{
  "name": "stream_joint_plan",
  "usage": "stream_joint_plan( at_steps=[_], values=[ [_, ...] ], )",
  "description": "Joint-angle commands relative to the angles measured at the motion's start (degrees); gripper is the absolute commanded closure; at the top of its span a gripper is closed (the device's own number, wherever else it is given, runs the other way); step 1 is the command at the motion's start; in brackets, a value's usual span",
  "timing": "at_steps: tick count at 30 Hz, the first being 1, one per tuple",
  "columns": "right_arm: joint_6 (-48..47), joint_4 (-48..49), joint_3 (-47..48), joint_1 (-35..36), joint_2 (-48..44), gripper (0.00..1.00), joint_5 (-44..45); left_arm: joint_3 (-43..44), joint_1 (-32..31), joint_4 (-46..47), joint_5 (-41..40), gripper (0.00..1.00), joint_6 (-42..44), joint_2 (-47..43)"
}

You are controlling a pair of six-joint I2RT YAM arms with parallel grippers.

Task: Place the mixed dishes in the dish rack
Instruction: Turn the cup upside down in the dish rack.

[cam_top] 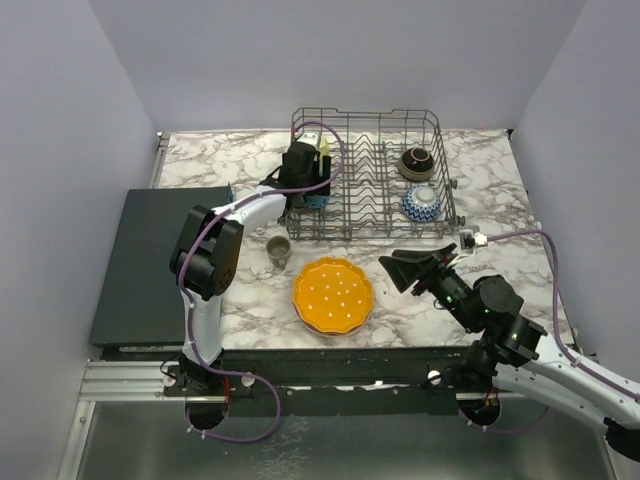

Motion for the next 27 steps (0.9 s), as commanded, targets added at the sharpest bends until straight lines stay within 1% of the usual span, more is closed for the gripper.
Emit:
stream_joint_plan(
  at_steps=[1,5,7,13,17,23,27],
  values=[
    [-1.21,2.00,-0.33,0.21,0.80,0.39,1.36,3.46,-0.16,3.87,-2.35,0.83,2.27,1.67],
    [-1.31,1.96,-0.39,0.16,1.09,0.39,1.48,4.10,-0.20,4.01,-2.86,0.79,2.80,2.63],
    [-1.39,2.01,-0.47,0.16,1.22,0.38,1.56,4.07,-0.19,4.17,-3.14,0.75,2.94,2.81],
    [-1.23,2.45,-0.53,0.16,2.19,0.38,1.51,3.24,-0.37,4.68,-3.71,0.49,3.19,2.86],
    [-0.78,2.86,-0.46,0.20,2.76,0.37,1.16,2.38,-0.63,4.87,-4.20,0.38,3.38,1.87],
    [-0.54,3.40,0.06,0.20,3.92,0.37,0.67,1.70,-0.90,4.98,-4.49,0.32,3.65,0.42],
    [0.07,3.34,0.40,0.17,4.62,0.36,0.30,1.55,-1.08,4.90,-4.38,0.26,4.06,-0.35]
  ],
)
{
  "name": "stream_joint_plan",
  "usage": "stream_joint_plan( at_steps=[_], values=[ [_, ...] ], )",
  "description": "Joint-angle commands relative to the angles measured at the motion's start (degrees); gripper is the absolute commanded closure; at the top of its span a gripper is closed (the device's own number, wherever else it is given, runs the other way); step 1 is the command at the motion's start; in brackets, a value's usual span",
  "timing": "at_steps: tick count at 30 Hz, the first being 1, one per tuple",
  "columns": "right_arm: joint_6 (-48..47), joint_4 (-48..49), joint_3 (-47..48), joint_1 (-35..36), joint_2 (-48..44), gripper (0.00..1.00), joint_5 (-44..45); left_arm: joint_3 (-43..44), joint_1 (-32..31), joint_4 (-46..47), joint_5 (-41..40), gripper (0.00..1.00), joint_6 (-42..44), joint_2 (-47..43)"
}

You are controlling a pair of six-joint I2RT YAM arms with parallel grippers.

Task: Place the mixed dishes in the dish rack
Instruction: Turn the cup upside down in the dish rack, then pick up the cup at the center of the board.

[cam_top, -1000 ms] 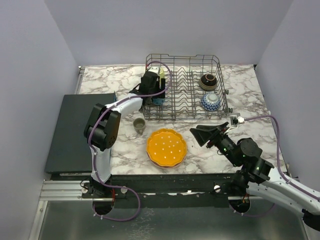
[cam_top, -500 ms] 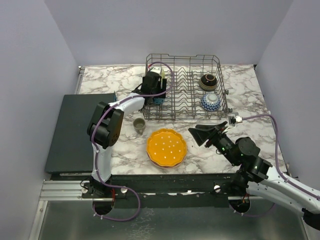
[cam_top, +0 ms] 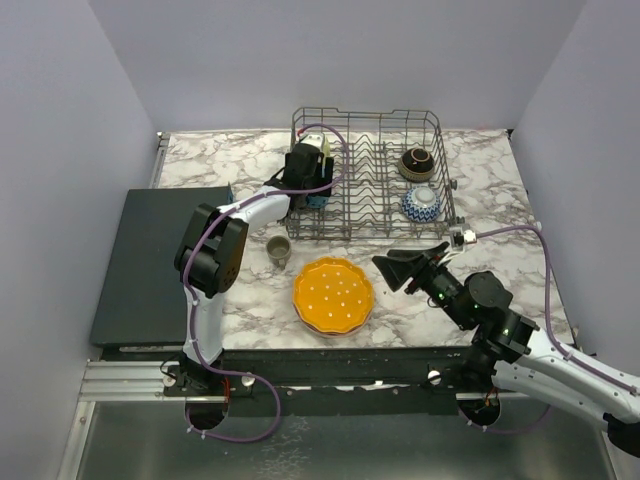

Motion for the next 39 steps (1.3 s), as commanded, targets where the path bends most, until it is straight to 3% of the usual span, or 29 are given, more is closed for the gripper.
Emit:
stream_joint_plan(
  at_steps=[1,18,23,32,39],
  values=[
    [0.71,1.39,0.50,0.22,0.62,0.36,0.04,-0.09,-0.47,4.08,-1.82,0.24,1.27,-3.01],
    [2.58,-1.12,2.07,0.19,0.55,0.31,-0.22,-1.26,-0.54,4.03,-1.52,0.11,1.50,-4.96],
    [2.52,-2.24,3.57,0.24,1.31,0.31,-0.27,-1.47,-0.60,3.44,-1.06,0.02,1.69,-7.02],
    [1.44,-8.15,9.11,0.18,6.04,0.29,0.67,-1.90,-0.64,0.47,1.06,0.01,0.99,-11.94],
    [3.00,-12.45,13.79,0.20,13.69,0.29,-1.99,-0.68,-0.73,-7.04,3.10,0.01,-2.66,-17.26]
  ],
)
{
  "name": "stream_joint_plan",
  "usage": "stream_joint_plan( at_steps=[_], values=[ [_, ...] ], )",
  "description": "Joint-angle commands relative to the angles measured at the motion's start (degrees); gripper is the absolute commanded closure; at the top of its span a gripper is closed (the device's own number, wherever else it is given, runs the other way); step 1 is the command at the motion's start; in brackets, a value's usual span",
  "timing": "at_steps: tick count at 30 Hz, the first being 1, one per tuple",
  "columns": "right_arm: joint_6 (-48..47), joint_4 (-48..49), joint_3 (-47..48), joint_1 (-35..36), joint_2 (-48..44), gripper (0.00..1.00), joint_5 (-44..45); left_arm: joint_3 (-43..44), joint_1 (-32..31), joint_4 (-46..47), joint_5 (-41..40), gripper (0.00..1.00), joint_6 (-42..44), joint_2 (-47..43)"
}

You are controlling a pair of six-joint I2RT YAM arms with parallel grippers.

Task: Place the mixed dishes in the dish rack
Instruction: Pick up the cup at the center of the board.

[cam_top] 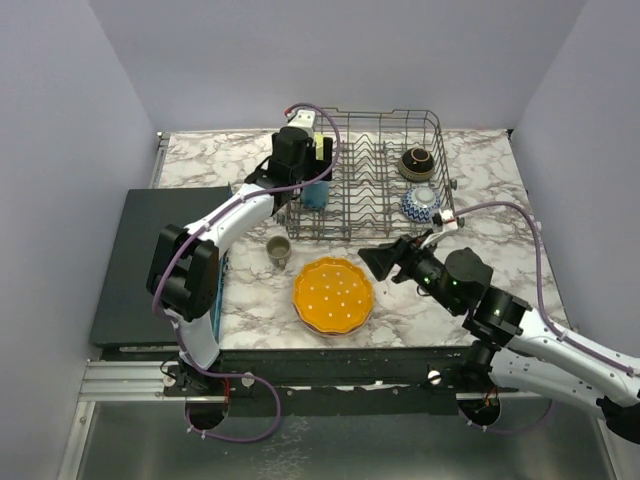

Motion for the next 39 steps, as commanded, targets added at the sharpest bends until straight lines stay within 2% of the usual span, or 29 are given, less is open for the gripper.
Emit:
stream_joint_plan(
  at_steps=[1,8,11,22,33,39],
  values=[
    [0.89,-4.65,3.76,0.22,4.61,0.29,-2.17,0.74,-0.47,-6.71,2.19,0.01,-3.50,-6.25],
    [0.31,-6.97,9.23,0.24,13.63,0.29,-6.23,0.98,-0.47,-17.12,1.02,0.01,-9.91,-13.19],
    [-0.70,-7.19,11.61,0.28,17.33,0.31,-7.82,0.80,-0.47,-21.24,3.73,0.01,-12.10,-16.18],
    [-2.86,-9.27,20.78,0.24,30.98,0.35,-12.70,-0.62,-0.42,-35.94,6.75,0.01,-10.83,-27.89],
    [-3.65,-11.84,27.63,0.33,41.00,0.37,-12.21,-9.65,-0.38,-39.47,2.41,0.01,-10.63,-44.07],
    [-4.32,-14.43,32.83,0.33,47.06,0.38,-10.34,-14.10,-0.37,-39.79,2.78,0.01,-11.78,-50.20]
  ],
)
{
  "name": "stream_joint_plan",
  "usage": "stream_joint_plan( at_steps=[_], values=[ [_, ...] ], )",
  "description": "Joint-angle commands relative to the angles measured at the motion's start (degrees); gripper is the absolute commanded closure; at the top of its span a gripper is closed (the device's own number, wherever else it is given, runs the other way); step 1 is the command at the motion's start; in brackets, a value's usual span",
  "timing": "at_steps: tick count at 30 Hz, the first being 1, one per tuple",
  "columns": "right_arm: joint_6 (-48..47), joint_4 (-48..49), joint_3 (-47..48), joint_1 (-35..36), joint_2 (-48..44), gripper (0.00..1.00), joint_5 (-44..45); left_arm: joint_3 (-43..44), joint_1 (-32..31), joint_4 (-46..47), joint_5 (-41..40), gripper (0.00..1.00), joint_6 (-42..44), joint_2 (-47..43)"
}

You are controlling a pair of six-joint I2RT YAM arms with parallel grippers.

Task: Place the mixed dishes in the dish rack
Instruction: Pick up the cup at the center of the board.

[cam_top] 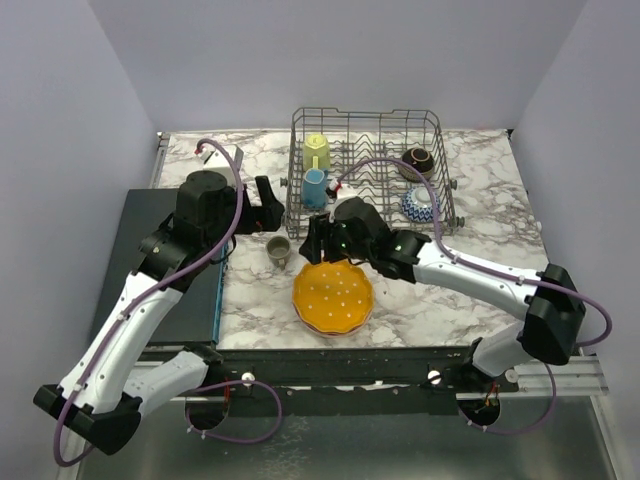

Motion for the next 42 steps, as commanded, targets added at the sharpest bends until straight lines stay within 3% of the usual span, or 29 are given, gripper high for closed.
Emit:
stream_joint_plan(
  at_steps=[1,10,20,42],
  values=[
    [-1.52,-4.15,4.98,0.30,4.37,0.38,1.25,-4.17,-0.12,-1.05,-1.34,0.01,-1.02,-4.16],
    [-2.12,-10.50,14.52,0.28,14.98,0.41,4.07,-11.53,-0.12,-1.11,-7.63,0.01,-0.02,-10.51],
    [-1.47,-15.19,24.74,0.30,25.97,0.49,6.72,-21.01,-0.12,3.17,-12.37,0.01,-6.32,-20.33],
    [4.80,-20.63,37.24,0.32,40.53,0.53,9.57,-22.15,-0.12,3.48,-11.89,0.01,-3.86,-25.44]
  ],
)
